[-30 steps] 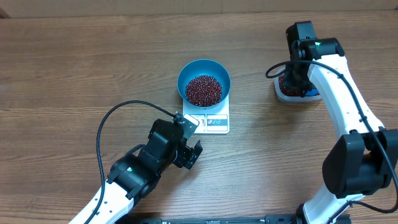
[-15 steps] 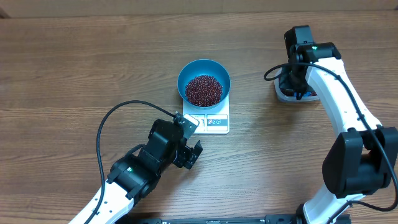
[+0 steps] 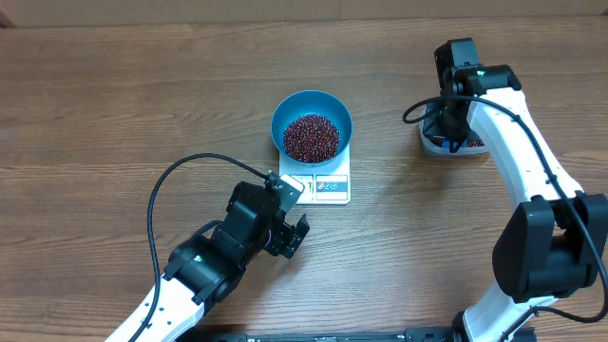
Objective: Scoop item into bowl and weigh 150g on scale
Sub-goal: 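Dip the blue scoop into the red beans and scoop upward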
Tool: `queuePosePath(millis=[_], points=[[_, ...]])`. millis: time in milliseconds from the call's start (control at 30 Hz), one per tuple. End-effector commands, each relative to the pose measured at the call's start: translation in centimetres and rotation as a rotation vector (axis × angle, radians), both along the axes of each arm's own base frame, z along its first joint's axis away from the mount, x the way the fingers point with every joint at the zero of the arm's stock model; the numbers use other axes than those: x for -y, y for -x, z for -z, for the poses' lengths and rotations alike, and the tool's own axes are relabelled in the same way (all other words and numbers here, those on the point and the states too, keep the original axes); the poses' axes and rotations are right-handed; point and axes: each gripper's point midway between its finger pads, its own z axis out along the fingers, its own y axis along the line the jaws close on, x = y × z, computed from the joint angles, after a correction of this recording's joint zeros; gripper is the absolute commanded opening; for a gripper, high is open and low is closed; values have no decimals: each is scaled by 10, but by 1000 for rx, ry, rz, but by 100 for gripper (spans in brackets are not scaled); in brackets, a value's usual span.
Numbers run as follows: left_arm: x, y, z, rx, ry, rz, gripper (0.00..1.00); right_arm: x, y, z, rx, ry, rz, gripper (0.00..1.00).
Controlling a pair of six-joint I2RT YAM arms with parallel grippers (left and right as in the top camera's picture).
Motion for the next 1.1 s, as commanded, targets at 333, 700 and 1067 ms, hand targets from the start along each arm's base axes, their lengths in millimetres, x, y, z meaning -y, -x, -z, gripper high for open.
queuePosePath(millis=[333, 700, 1067], points=[[-3, -1, 4, -4, -9, -13, 100, 22, -2, -4, -3, 156, -47, 4], [-3, -1, 4, -4, -9, -13, 100, 9, 0, 33, -96, 94, -126, 4], [-3, -1, 4, -4, -9, -13, 100, -23, 0, 37, -93, -93, -159, 4]])
